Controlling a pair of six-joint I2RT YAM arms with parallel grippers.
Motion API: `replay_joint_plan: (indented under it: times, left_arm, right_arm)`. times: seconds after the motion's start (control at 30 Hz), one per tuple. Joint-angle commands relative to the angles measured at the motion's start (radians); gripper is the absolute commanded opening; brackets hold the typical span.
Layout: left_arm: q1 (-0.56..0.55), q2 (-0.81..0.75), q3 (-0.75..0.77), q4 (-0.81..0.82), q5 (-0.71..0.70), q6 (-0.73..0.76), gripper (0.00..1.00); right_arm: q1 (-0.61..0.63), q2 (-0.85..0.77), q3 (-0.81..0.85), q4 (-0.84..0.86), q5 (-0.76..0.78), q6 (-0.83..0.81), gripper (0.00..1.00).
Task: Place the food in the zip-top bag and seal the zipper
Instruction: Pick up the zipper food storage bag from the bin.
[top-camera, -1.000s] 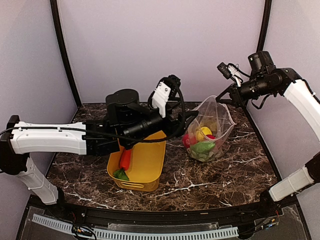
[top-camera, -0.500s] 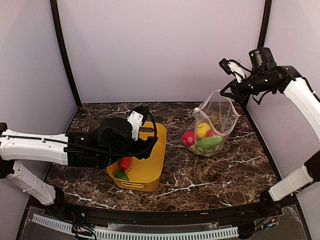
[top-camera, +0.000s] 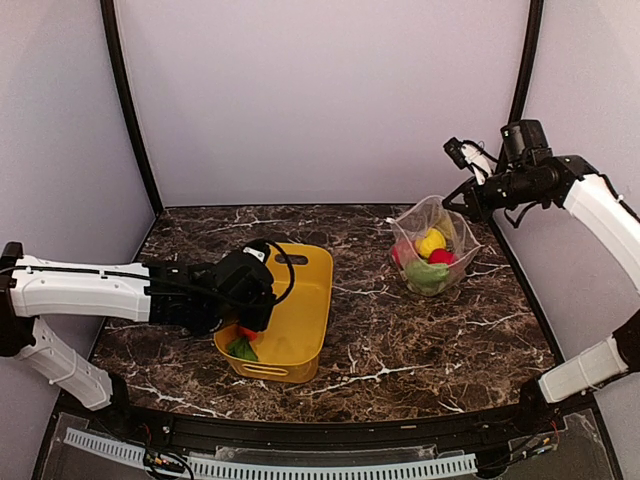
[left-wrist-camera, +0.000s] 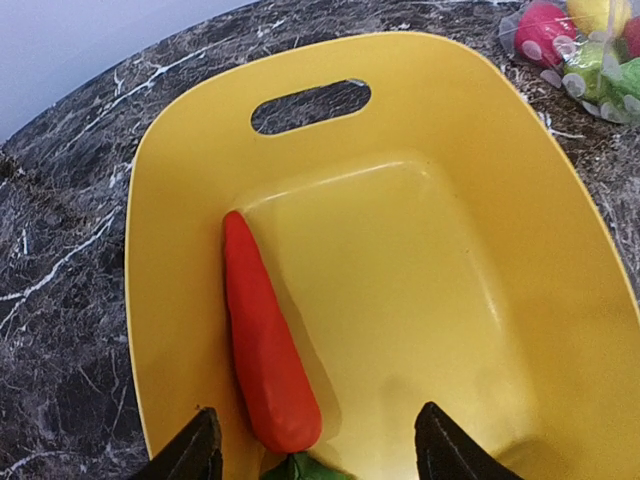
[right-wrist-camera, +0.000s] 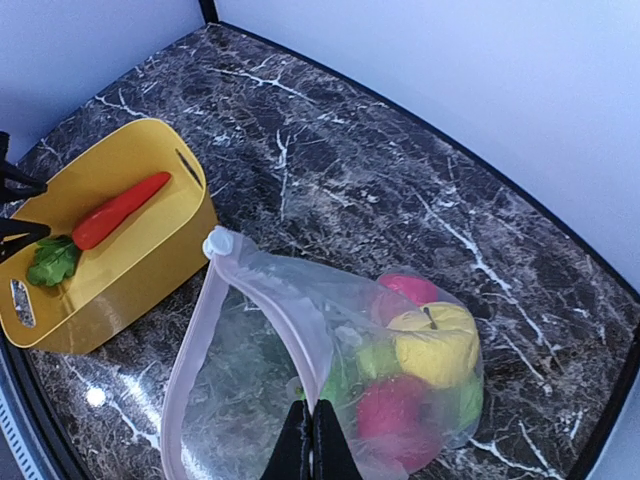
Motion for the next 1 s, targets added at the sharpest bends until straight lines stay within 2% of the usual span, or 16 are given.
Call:
replay_joint_plan:
  times: [0.0,0.5,0.67,0.77,0.83,0.97]
  left_arm:
    - [0.042,0.043,0.014,-0.095,0.051,-0.048,0.66]
    - [0.16,0.194,0.061,-0.069,0.15,0.003,0.68]
    - [0.181,0.278,0.125,-0.128,0.165,-0.015,0.67]
    - [0.184,0.323,0.169,-0.203,0.155,-0.037,0.65]
    - [0.185,0.355,0.193,-0.228,0.168,-0.039,0.58]
    - [0.183,0.401,0.221,-0.274,0.149,-0.057,0.54]
  right_arm:
    - [0.004,-0.044,-0.081,0.096,-0.114,0.017,0.0]
    - [0.004,-0.095,-0.184,0.143,-0.196,0.023,0.0]
    - [0.004,-0.096,-0.187,0.146,-0.201,0.022,0.0]
    - [0.003,-0.099,-0.191,0.147,-0.201,0.02,0.0]
    - [0.002,-0.101,-0.193,0.148,-0.201,0.02,0.0]
    - [0.003,-0.104,-0.195,0.149,-0.206,0.02,0.0]
